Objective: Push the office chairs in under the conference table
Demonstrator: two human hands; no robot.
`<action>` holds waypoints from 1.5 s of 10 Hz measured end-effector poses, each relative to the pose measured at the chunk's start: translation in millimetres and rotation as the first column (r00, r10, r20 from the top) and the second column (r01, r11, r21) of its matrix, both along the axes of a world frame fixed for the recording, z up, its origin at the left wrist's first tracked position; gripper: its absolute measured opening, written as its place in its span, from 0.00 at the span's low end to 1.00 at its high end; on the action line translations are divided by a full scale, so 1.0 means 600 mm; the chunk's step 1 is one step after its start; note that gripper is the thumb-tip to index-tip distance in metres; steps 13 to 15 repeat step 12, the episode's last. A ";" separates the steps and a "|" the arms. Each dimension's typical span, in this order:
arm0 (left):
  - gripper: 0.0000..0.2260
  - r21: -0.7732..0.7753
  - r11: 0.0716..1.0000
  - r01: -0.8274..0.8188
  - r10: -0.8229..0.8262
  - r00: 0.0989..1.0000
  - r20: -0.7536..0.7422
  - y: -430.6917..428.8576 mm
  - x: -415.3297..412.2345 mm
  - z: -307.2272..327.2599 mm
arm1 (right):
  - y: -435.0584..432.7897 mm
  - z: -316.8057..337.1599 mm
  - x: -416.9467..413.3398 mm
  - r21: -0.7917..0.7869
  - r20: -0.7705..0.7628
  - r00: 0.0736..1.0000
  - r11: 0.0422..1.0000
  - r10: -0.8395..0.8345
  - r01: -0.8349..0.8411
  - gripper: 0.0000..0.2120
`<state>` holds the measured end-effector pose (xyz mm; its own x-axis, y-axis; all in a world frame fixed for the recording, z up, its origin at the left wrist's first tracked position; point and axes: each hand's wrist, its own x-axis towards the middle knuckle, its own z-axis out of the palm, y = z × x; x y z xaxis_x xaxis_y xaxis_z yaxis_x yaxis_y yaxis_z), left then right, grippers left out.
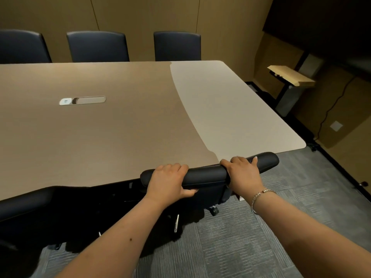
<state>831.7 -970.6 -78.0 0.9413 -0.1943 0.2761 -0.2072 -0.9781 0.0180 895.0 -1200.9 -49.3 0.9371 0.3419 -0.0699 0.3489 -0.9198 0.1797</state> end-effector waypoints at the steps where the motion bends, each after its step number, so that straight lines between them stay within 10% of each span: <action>1: 0.28 -0.015 1.000 0.004 -0.004 1.000 0.015 -0.001 0.006 -0.004 | 0.000 -0.003 0.013 -0.008 0.007 1.000 1.000 0.007 -0.007 0.21; 7: 0.28 0.011 0.999 0.033 -0.033 0.998 0.044 -0.002 0.016 -0.016 | -0.001 -0.007 0.017 0.011 0.010 1.000 1.000 0.008 -0.009 0.24; 10: 0.29 0.046 0.999 0.028 -0.030 0.999 0.025 -0.006 0.011 -0.010 | -0.018 -0.006 -0.060 0.388 -0.043 0.996 0.920 0.078 -0.055 0.42; 12: 0.29 0.052 0.999 0.003 -0.003 1.000 -0.002 -0.008 0.011 -0.006 | -0.098 0.061 -0.243 0.485 -0.422 0.885 0.874 0.196 0.038 0.22; 15: 0.29 0.052 0.999 0.003 -0.003 1.000 -0.002 -0.008 0.011 -0.006 | -0.098 0.061 -0.243 0.485 -0.422 0.885 0.874 0.196 0.038 0.22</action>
